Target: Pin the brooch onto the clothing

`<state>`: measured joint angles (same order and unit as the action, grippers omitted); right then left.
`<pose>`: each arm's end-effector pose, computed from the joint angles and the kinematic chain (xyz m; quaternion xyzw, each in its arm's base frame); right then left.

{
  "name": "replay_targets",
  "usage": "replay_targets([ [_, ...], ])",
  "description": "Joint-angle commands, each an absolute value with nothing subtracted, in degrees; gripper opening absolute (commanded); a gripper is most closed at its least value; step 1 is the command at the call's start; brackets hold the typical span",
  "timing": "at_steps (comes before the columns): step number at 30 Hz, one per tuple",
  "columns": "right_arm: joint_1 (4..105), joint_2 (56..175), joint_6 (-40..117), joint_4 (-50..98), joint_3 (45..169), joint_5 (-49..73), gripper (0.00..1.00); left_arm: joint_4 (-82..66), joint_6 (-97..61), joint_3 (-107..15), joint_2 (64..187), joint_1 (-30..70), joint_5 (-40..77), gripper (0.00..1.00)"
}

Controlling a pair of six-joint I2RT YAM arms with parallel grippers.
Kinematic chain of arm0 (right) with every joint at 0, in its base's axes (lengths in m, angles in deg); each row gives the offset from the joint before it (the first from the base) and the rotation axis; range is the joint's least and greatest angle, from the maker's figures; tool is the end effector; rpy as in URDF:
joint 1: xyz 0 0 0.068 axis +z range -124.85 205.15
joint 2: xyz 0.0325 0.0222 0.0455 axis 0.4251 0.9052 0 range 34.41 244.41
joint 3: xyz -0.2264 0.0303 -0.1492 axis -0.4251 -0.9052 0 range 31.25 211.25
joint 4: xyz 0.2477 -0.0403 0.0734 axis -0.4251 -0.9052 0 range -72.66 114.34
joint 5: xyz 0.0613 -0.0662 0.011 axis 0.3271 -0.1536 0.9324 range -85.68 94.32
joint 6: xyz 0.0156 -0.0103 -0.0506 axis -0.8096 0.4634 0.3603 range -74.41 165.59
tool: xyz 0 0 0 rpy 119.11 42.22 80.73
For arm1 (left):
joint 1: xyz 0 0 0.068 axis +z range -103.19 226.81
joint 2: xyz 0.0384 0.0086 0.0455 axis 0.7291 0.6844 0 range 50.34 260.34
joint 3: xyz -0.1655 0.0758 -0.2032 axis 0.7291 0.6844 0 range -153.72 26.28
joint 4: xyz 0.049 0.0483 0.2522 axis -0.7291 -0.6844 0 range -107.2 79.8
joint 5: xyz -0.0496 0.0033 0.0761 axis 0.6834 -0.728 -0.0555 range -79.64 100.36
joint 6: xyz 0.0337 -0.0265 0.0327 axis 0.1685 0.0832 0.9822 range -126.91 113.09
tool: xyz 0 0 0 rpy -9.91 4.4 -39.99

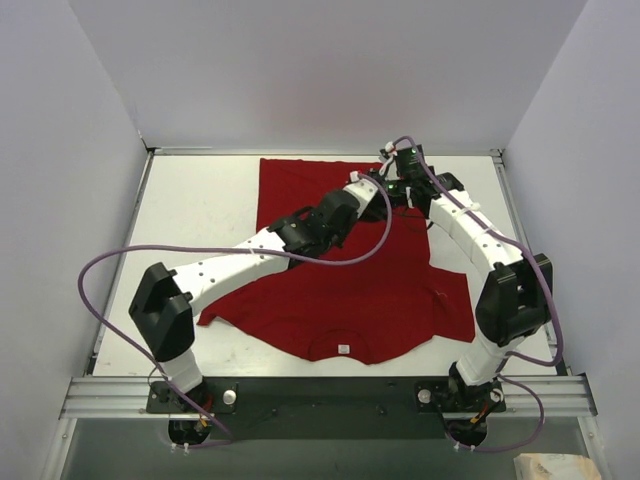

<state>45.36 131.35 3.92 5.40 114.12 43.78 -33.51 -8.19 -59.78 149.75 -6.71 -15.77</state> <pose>0.3575 0.1557 0.3189 -0.0042 0.8428 0.4854 0.2326 0.2506 -0.3126 0.3125 0.2922 0.8262 -0.0218 0.4811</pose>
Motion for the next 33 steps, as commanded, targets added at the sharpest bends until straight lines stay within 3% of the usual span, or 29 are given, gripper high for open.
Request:
replay_targets([
  [1,44.93,125.91,5.42,4.3,113.78,47.21,0.24,-31.12,-13.49,-56.61,142.37,-0.75,-9.01,0.0],
  [7,43.53,121.7,3.32,11.84,110.62,50.81,0.43,-28.66,-19.2,-51.6,134.91,6.46,3.22,0.0],
  [13,42.73,114.66,2.0,25.28,105.26,53.96,0.64,-24.01,-25.96,-47.38,127.26,14.11,22.99,0.0],
  [19,43.08,113.24,-2.48,39.79,101.05,59.33,0.76,-16.89,-34.05,-44.39,122.42,19.38,41.72,0.0],
  [24,45.37,113.59,-2.67,44.29,101.74,61.36,0.78,-13.11,-37.4,-44.12,121.44,20.88,51.22,0.0],
  [33,48.27,115.79,-2.93,45.78,103.93,62.76,0.6,-11.17,-39.43,-42.28,120.91,21.06,53.42,0.0],
])
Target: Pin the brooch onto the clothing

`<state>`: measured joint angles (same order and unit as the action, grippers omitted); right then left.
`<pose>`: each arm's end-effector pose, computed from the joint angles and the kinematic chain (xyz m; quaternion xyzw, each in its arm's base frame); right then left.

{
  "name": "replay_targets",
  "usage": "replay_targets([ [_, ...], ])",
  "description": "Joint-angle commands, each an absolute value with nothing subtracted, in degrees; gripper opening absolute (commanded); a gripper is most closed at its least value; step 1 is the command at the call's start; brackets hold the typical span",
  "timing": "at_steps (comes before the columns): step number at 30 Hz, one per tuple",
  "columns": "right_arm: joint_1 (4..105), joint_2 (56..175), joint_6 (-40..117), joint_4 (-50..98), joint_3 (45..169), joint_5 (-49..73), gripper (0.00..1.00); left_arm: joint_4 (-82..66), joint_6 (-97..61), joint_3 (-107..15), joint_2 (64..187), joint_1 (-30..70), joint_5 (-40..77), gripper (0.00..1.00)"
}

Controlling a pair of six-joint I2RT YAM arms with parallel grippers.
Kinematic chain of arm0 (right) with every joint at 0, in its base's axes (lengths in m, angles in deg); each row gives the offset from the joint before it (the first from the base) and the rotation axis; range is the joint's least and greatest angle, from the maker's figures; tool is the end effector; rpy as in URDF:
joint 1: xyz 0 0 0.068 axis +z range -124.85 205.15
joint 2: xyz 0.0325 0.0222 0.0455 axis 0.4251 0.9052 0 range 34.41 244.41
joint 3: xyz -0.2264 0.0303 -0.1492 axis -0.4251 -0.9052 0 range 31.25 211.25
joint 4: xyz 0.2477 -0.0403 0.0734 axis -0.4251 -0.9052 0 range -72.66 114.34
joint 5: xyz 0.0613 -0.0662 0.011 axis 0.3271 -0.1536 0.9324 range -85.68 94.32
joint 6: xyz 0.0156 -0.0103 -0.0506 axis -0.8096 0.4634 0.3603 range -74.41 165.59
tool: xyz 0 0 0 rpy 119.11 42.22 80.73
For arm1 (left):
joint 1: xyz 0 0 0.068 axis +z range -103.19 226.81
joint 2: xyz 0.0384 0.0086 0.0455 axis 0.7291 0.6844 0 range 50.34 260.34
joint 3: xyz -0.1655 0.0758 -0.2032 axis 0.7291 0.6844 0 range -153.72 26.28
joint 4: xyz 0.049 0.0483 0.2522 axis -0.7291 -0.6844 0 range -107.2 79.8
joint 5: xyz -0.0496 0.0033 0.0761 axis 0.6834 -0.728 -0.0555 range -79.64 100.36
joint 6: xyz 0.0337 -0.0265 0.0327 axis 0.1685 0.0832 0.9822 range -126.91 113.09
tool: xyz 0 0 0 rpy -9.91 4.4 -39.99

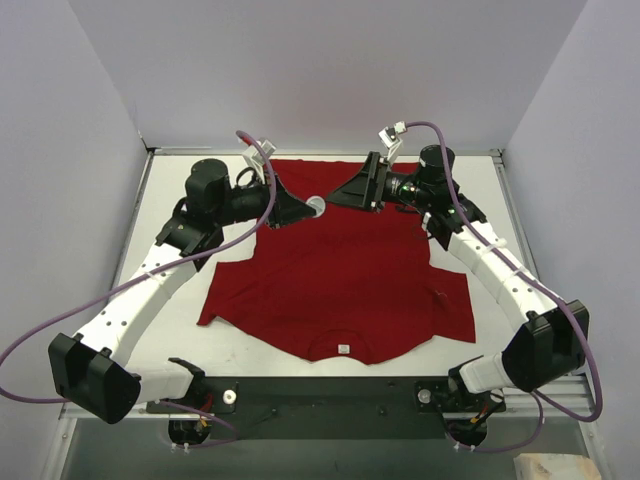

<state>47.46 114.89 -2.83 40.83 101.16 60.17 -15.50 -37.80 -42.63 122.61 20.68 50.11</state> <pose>0.2864 0.1494 0.3976 -0.2051 0.6550 0.6355 0.3536 0.2485 -0.1472 0.3953 0.1918 0.7219 -0.5191 0.4155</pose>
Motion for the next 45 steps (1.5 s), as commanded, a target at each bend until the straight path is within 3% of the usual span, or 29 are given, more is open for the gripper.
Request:
replay_targets([
  [1,48.44,116.23,-2.93,45.7,103.94,62.85,0.55,-11.08,-39.78,-42.19,120.83,21.06,53.6,0.0],
  [9,50.64,118.43,-3.19,46.22,105.34,63.73,0.43,-7.74,-41.45,-41.49,120.91,21.14,54.92,0.0],
  [16,51.17,119.66,-3.36,46.84,106.14,65.14,0.08,-6.86,-42.41,-41.05,121.44,21.58,55.36,0.0],
  [19,51.17,119.66,-3.45,47.45,106.13,65.58,0.0,-6.43,-43.11,-40.7,121.35,22.11,55.36,0.0],
  [23,51.35,119.57,-3.54,48.33,105.96,66.28,0.0,-4.93,-44.08,-40.34,121.61,22.9,55.97,0.0],
  [26,51.35,119.57,-3.54,48.6,105.78,66.63,0.2,-4.14,-44.79,-40.26,122.05,23.25,56.5,0.0],
  [27,51.35,119.4,-3.54,48.68,105.78,66.63,0.31,-3.96,-45.05,-40.34,122.06,23.25,56.59,0.0],
  [31,51.35,119.57,-3.54,48.95,105.61,66.63,0.37,-3.61,-45.4,-40.34,122.23,23.43,56.76,0.0],
  [37,51.35,120.1,-4.51,50.61,105.43,66.81,0.12,-2.91,-45.84,-40.17,122.58,23.43,57.21,0.0],
  [38,51.35,120.27,-4.94,50.88,105.52,66.98,0.02,-2.82,-46.02,-40.17,122.58,23.43,57.38,0.0],
  [45,51.43,119.4,-5.83,53.25,104.12,66.99,0.0,-2.91,-45.32,-39.64,121.53,23.52,57.21,0.0],
])
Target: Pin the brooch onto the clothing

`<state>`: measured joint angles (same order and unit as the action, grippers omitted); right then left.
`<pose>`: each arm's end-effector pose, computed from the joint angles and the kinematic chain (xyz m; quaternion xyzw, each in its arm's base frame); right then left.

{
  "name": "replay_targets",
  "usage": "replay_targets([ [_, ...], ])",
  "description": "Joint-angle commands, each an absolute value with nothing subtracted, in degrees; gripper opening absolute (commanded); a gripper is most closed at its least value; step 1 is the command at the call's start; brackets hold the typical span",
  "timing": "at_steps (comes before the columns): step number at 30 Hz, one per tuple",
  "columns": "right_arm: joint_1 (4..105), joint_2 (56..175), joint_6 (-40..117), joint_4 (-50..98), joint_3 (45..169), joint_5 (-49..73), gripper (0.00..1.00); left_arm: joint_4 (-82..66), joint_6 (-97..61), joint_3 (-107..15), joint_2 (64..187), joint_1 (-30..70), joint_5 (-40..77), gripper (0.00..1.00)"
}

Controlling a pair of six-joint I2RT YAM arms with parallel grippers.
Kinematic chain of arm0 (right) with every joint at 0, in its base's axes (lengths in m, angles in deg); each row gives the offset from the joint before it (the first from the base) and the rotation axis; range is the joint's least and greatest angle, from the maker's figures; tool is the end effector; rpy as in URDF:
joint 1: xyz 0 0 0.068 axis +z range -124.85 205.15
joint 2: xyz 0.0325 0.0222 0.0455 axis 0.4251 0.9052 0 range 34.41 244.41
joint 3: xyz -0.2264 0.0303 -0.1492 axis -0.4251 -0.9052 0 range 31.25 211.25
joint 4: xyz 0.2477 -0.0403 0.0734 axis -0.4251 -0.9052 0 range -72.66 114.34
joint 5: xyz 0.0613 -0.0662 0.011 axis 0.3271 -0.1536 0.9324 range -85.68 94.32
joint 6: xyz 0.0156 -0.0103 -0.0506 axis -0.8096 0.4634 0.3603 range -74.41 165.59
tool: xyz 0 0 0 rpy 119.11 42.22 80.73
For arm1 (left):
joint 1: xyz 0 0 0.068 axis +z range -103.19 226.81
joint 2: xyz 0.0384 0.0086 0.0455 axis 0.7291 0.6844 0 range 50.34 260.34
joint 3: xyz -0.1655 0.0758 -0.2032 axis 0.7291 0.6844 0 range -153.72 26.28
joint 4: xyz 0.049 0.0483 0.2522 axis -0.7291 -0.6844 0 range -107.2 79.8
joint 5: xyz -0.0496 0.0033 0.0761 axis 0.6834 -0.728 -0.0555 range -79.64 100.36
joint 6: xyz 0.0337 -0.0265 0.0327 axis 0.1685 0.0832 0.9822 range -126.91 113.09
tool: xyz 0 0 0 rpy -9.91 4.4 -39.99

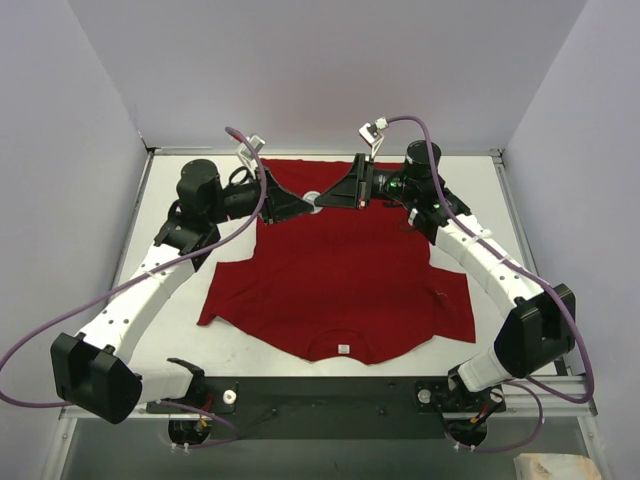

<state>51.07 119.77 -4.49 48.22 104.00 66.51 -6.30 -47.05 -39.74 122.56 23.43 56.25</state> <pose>0.2918 0.1769 0.3994 -0.2768 0.6147 0.6657 0.3200 0.2543 -0.1378 0.3941 0.1704 0.6964 -0.5748 0.3945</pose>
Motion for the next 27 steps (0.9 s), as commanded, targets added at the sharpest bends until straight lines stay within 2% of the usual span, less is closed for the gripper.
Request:
replay_targets([
  [1,51.43,119.14,-5.65,53.25,103.68,66.72,0.0,-3.69,-45.14,-39.64,121.35,23.52,56.86,0.0],
  [5,51.52,115.37,-3.11,51.5,101.22,64.79,0.0,-4.84,-44.61,-39.82,120.3,23.78,56.24,0.0],
  [10,52.22,109.92,5.5,42.63,97.7,59.7,0.0,-1.95,-46.36,-37.89,118.98,23.78,56.24,0.0],
  [13,52.49,106.05,7.62,39.99,95.15,55.93,0.0,-0.36,-48.04,-37.44,118.89,23.87,57.29,0.2],
  [15,52.49,103.67,7.89,38.85,94.19,53.99,0.0,-0.1,-49.36,-37.62,118.28,23.87,58.08,0.4],
  [17,52.84,101.48,8.15,38.84,92.43,51.09,0.0,-0.62,-49.36,-38.06,116.71,23.87,58.52,0.52],
  [18,52.84,100.77,8.15,38.75,91.9,49.86,0.0,-1.67,-49.18,-38.06,116.08,23.96,58.52,0.64],
  [19,52.84,99.63,8.06,38.93,90.42,48.89,0.0,-2.46,-48.31,-38.06,115.3,23.96,57.65,0.7],
  [21,53.1,98.48,7.97,39.11,89.61,45.99,0.0,-4.91,-47.52,-38.15,113.19,23.96,56.68,0.78],
  [27,54.86,93.04,7.36,42.35,83.21,38.26,0.0,-9.5,-44.26,-35.09,108.53,23.96,55.71,0.79],
])
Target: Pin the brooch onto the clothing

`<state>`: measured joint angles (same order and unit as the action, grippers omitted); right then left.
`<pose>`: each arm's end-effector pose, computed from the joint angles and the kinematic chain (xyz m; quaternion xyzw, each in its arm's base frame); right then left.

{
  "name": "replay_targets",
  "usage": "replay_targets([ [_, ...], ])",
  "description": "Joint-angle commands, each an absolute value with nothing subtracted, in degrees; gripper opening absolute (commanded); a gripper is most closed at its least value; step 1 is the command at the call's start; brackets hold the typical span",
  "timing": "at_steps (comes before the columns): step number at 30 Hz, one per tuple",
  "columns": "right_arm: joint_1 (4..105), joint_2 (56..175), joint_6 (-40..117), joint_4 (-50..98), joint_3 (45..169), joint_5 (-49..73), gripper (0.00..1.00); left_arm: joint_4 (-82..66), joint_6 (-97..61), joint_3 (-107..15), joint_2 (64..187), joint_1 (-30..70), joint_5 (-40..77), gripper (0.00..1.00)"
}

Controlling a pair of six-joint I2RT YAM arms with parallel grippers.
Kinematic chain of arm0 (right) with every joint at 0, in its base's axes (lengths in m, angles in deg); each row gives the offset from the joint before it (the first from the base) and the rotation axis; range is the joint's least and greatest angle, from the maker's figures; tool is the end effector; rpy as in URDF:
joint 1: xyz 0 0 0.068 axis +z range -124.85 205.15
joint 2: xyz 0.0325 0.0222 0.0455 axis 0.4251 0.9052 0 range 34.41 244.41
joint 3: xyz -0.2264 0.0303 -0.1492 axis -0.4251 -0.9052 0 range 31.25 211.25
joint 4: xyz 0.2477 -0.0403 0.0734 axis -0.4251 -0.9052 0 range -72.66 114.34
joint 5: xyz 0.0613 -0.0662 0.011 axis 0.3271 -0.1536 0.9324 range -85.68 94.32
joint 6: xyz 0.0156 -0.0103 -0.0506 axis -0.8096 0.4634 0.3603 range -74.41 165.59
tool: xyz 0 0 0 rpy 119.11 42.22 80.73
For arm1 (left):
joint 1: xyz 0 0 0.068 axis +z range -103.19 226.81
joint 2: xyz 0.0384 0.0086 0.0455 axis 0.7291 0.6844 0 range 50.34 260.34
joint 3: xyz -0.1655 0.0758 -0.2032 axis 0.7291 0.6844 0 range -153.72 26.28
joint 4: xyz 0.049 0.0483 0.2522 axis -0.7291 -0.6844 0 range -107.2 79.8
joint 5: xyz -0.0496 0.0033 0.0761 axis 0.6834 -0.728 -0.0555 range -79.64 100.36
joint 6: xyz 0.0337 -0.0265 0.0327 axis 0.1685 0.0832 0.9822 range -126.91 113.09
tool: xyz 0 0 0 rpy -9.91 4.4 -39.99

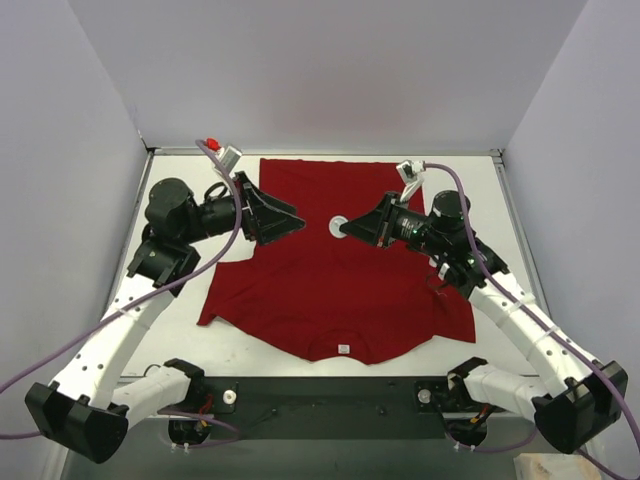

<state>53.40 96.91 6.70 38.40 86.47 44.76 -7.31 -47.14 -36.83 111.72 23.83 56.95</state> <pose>0.2085 0.1383 0.3880 -0.1995 0.6444 0.5792 0.4577 0.2060 -0.1155 0.4206 0.1940 0.6593 -0.5821 0.4345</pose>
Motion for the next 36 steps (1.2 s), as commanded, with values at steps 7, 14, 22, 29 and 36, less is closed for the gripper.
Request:
replay_targets([
  [7,55.21,92.05,8.14,43.69,81.34,38.33,0.0,-7.99,-47.51,-26.64,101.68,23.78,47.73,0.79],
  [14,55.56,97.33,4.03,46.02,84.87,41.49,0.0,-23.02,-48.47,-32.16,95.87,21.85,33.49,0.8],
  [22,56.35,98.66,4.28,49.04,79.6,44.13,0.0,-4.12,-58.93,-18.92,94.11,14.15,21.29,0.79],
  [29,57.59,96.38,5.6,48.51,77.22,41.41,0.0,-4.32,-52.7,-19.51,101.57,6.91,20.28,0.78],
  [36,57.59,89.44,4.37,51.93,70.11,37.11,0.0,5.79,-54.98,-14.59,106.58,6.47,22.57,0.73],
])
